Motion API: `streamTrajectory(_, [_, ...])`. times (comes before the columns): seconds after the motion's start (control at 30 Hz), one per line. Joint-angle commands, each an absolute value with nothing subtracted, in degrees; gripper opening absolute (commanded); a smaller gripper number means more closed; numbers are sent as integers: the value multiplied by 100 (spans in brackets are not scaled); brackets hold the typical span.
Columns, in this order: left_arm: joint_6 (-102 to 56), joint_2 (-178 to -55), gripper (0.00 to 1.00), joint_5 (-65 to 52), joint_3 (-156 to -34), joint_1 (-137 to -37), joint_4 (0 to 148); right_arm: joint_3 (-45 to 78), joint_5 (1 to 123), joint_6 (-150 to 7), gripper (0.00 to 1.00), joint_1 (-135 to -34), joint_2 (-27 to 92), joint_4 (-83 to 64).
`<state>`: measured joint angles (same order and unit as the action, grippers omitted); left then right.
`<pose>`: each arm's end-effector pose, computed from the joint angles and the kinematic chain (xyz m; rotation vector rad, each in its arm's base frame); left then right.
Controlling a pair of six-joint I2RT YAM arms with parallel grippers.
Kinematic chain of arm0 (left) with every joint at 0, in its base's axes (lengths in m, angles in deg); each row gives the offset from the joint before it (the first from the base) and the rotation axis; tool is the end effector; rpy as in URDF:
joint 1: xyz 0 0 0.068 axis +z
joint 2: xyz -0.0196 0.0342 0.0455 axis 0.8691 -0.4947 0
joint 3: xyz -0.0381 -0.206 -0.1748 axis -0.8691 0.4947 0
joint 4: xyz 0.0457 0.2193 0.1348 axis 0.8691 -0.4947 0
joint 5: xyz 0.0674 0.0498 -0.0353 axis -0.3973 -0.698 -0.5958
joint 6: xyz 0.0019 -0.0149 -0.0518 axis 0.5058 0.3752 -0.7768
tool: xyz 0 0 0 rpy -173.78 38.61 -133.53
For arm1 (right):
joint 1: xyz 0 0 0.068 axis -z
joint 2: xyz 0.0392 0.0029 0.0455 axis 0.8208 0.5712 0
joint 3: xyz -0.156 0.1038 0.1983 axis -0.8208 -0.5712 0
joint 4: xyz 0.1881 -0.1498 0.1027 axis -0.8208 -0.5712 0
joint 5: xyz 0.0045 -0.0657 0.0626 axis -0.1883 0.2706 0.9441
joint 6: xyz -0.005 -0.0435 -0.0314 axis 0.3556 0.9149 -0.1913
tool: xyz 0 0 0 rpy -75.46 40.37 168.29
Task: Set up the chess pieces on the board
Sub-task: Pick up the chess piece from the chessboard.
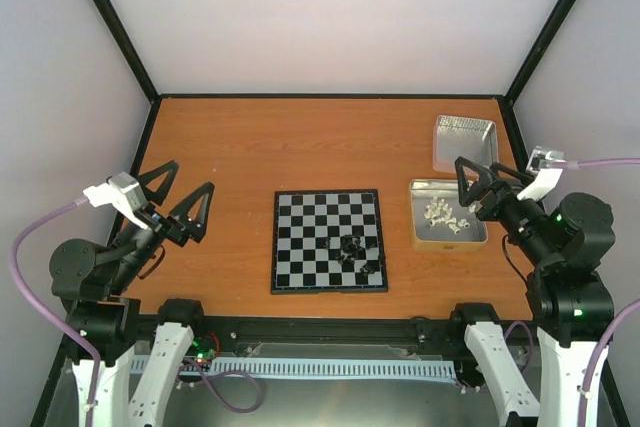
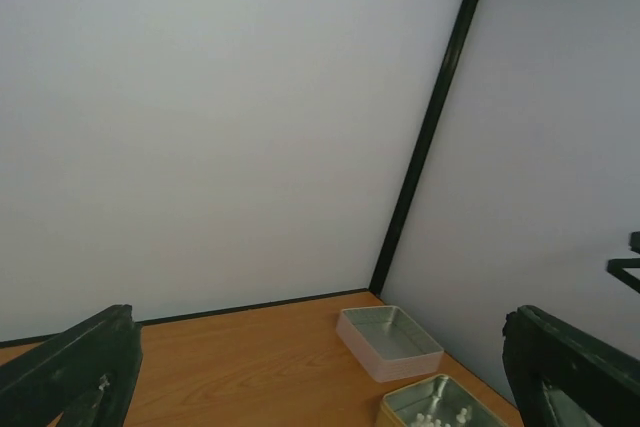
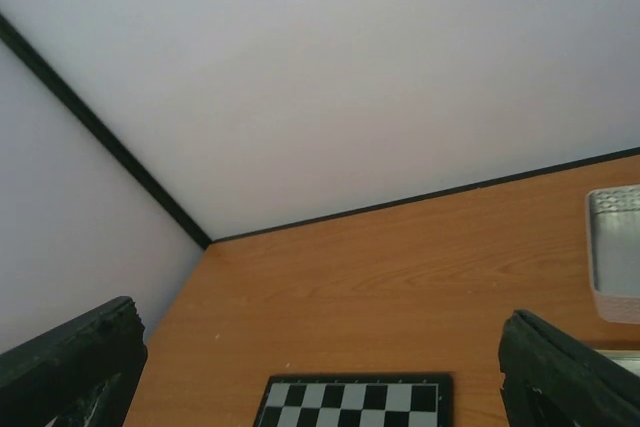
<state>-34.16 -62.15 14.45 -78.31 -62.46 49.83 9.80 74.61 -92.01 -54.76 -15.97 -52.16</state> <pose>0.0422 -0.0189 0.4185 0.1858 1.4039 -0.7071 0.0673 0.0118 0.4355 0.1519 1.7236 0.6467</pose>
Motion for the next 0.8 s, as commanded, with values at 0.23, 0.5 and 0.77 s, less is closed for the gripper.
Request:
streamTrajectory(0.23, [-3688,-6156,100,2525,-7397,-6132,5432,300,8984,-8909,96,-5428,-1194,-4864])
streamTrajectory(0.5, [-3879,-6452,100,2895,-6426,-6124,5775,-485,8632,-8724,90,-5420,-1095,-5272])
streamTrajectory(0.77, [-3643,-6623,100,2579,-5966,-6123,5969,-1066,8652,-8729,79,-5567,-453,-4989])
